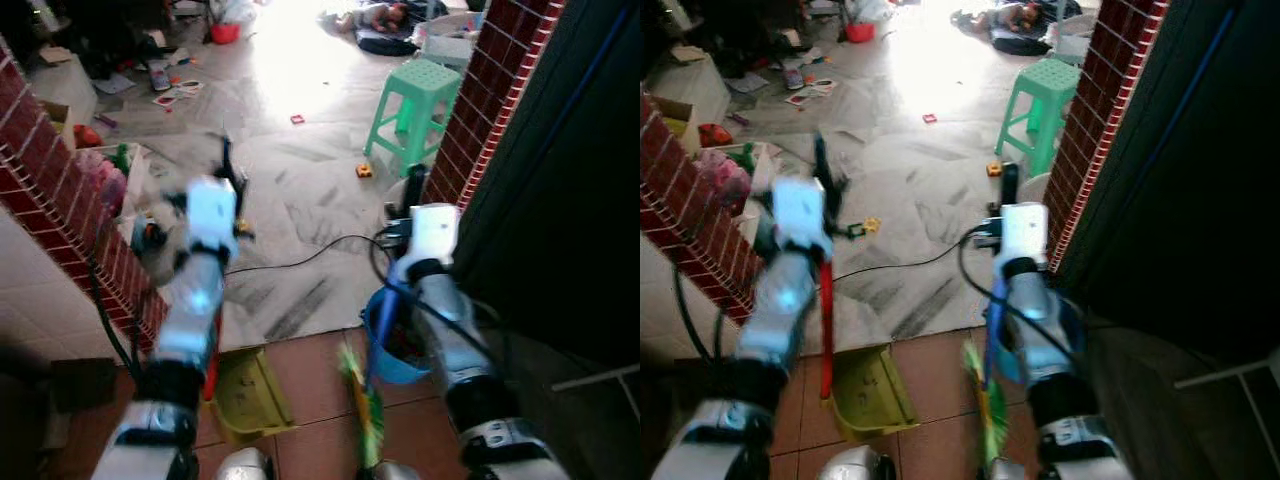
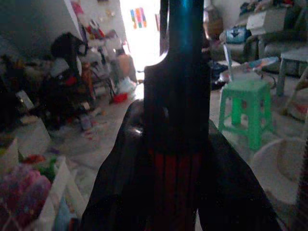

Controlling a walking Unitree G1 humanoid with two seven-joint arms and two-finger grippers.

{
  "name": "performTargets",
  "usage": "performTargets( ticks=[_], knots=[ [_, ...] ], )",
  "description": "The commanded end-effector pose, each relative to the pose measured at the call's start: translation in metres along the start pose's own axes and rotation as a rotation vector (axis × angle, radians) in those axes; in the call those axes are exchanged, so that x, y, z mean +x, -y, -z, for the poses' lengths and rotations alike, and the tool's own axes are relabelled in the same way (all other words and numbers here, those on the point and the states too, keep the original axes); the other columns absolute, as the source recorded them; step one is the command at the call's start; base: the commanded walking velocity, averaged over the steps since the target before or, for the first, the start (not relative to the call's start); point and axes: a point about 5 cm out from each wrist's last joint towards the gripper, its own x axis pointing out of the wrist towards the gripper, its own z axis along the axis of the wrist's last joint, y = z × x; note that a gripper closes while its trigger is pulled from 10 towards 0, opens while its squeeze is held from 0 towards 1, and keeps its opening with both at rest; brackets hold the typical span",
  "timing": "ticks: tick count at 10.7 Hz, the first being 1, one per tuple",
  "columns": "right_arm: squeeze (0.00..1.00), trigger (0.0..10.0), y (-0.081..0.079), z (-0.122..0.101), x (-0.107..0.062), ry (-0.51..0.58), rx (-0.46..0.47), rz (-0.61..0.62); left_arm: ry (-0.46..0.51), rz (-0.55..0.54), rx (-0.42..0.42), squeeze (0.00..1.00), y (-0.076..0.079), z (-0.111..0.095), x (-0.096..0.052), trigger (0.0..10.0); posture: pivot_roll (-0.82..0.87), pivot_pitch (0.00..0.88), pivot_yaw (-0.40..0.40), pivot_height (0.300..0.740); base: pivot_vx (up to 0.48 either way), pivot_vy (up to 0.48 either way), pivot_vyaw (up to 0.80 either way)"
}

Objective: Sweep floor

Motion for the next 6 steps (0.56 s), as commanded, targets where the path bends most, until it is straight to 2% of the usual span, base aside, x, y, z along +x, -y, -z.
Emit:
performTargets(
  ticks=[1, 2, 4, 6],
  knots=[
    [0.00, 10.0, 0.004, -0.006, -0.001, 0.029, -0.001, 0.011, 0.037, 0.027, -0.006, 0.00, 0.003, -0.006, 0.002, 10.0, -0.01, 0.000, 0.017, 0.740, 0.000, 0.000, 0.00],
    [0.00, 10.0, 0.007, -0.005, -0.002, 0.023, -0.006, 0.009, 0.008, 0.050, -0.063, 0.00, 0.007, 0.003, -0.004, 10.0, -0.01, 0.000, 0.016, 0.740, 0.000, 0.000, 0.00],
    [0.00, 10.0, 0.011, -0.004, -0.004, 0.019, -0.019, 0.016, -0.042, 0.055, -0.067, 0.00, 0.008, 0.018, -0.013, 10.0, -0.02, 0.000, 0.014, 0.740, 0.000, 0.000, 0.00],
    [0.00, 10.0, 0.017, 0.002, -0.011, -0.004, -0.037, 0.037, -0.131, 0.073, -0.098, 0.00, 0.005, 0.038, -0.026, 10.0, -0.02, 0.000, 0.011, 0.740, 0.000, 0.000, 0.00]
  ],
)
